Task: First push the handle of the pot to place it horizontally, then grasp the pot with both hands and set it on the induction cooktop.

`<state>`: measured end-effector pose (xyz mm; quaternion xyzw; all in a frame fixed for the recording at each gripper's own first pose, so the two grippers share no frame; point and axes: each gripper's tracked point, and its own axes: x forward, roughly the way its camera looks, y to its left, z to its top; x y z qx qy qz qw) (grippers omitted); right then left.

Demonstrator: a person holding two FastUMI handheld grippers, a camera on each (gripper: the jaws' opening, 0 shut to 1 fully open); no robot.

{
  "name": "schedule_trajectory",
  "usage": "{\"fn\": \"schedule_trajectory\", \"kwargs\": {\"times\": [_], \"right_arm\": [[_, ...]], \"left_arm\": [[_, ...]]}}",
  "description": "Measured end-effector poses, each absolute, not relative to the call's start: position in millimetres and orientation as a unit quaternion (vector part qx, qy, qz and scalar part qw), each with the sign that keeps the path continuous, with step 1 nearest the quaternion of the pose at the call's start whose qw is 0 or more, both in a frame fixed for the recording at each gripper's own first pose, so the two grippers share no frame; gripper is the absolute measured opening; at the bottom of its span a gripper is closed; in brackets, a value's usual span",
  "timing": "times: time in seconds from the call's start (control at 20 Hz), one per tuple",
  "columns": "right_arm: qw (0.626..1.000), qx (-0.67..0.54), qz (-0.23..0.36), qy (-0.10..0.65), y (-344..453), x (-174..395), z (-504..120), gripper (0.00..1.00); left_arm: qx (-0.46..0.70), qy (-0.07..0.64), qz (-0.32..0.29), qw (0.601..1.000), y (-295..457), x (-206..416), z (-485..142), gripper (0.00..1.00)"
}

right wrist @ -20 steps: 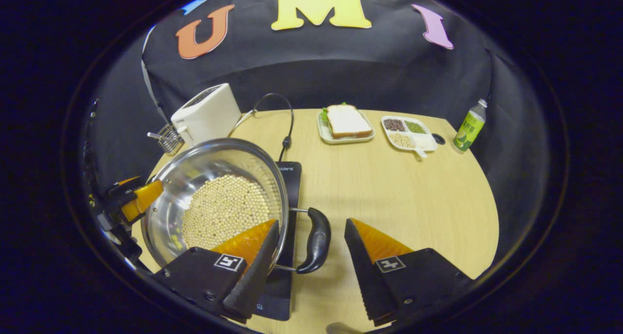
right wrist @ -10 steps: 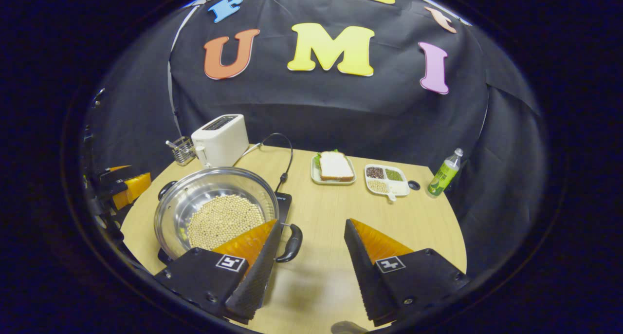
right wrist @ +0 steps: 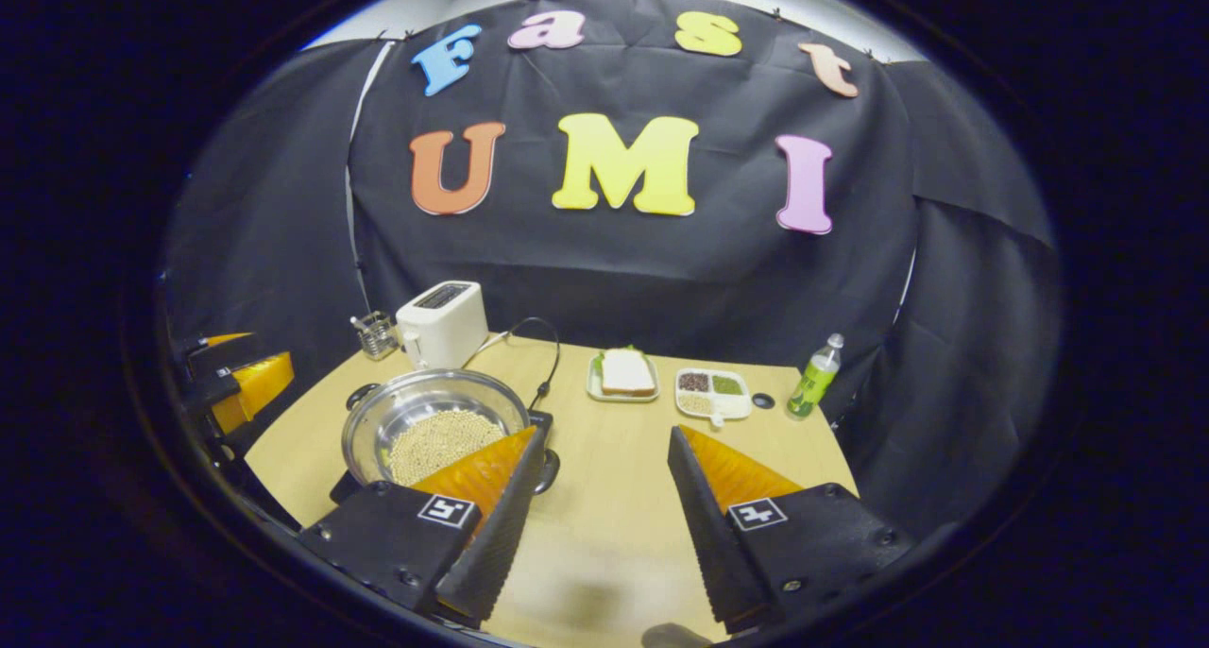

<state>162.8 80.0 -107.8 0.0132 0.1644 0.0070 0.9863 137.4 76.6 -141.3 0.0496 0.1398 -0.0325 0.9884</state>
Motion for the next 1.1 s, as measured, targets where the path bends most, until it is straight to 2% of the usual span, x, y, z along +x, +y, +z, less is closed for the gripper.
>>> {"fn": "schedule_trajectory", "kwargs": {"times": [0.2, 0.25, 0.3, 0.7, 1.1], "right_arm": [[0.992, 0.02, 0.009, 0.128, 44.0, 125.4, -70.5, 0.86], [0.993, 0.021, 0.01, 0.119, 35.6, 113.1, -62.4, 0.91], [0.993, 0.022, 0.01, 0.112, 23.8, 105.5, -51.5, 1.0], [0.999, 0.029, 0.001, 0.037, -63.5, 57.0, 13.5, 1.0], [0.999, 0.025, -0.021, -0.009, -129.7, 18.6, 33.3, 0.99]], "left_arm": [[0.041, 0.107, -0.042, 0.993, 33.6, 106.7, -99.1, 0.96], [0.041, 0.103, -0.043, 0.993, 24.6, 98.6, -91.6, 0.96], [0.041, 0.097, -0.044, 0.993, 16.5, 90.2, -82.4, 0.96], [0.043, 0.046, -0.044, 0.997, -57.7, 45.4, -10.3, 0.96], [0.024, 0.022, -0.041, 0.999, -119.1, 22.9, 18.9, 0.96]]}}
